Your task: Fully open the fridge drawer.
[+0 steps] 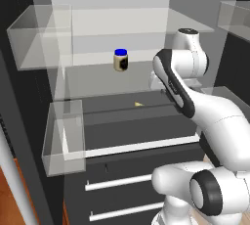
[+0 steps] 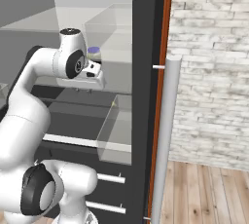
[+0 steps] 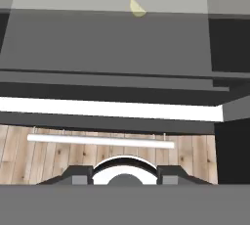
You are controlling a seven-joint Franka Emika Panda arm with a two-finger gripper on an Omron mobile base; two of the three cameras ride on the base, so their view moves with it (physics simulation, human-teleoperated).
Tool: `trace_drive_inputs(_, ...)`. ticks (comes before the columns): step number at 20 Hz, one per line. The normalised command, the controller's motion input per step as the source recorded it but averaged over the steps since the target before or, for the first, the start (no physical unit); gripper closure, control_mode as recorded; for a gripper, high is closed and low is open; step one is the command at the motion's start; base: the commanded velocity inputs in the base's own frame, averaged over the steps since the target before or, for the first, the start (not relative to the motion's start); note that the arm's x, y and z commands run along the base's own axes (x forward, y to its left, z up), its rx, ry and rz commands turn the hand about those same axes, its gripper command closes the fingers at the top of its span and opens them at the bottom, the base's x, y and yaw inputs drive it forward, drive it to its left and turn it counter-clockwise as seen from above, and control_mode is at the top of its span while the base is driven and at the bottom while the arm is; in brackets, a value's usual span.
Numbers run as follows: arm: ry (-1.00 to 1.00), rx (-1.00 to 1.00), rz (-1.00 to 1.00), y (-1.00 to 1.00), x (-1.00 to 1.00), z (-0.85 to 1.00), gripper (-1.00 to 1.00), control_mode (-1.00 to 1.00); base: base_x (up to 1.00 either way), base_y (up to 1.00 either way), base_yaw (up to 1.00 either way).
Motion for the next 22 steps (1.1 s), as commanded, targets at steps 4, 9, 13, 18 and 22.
trace_drive_inputs(4, -0.02, 0.05, 0.00, 0.06, 0.00, 0.04, -1.00, -1.00, 0.00, 0.00, 0.00)
trace_drive_inputs(9, -0.03, 0.05, 0.00, 0.09, 0.00, 0.05, -1.00, -1.00, 0.00, 0.00, 0.00)
trace_drive_inputs(13, -0.03, 0.05, 0.00, 0.09, 0.00, 0.05, -1.00, -1.00, 0.00, 0.00, 0.00)
trace_drive_inputs(18, -0.06, 0.09, 0.00, 0.46, 0.00, 0.00, -1.00, -1.00, 0.00, 0.00, 0.00)
trace_drive_inputs(22, 0.00, 0.00, 0.00, 0.00, 0.00, 0.00, -1.00, 1.00, 0.00, 0.73, 0.00)
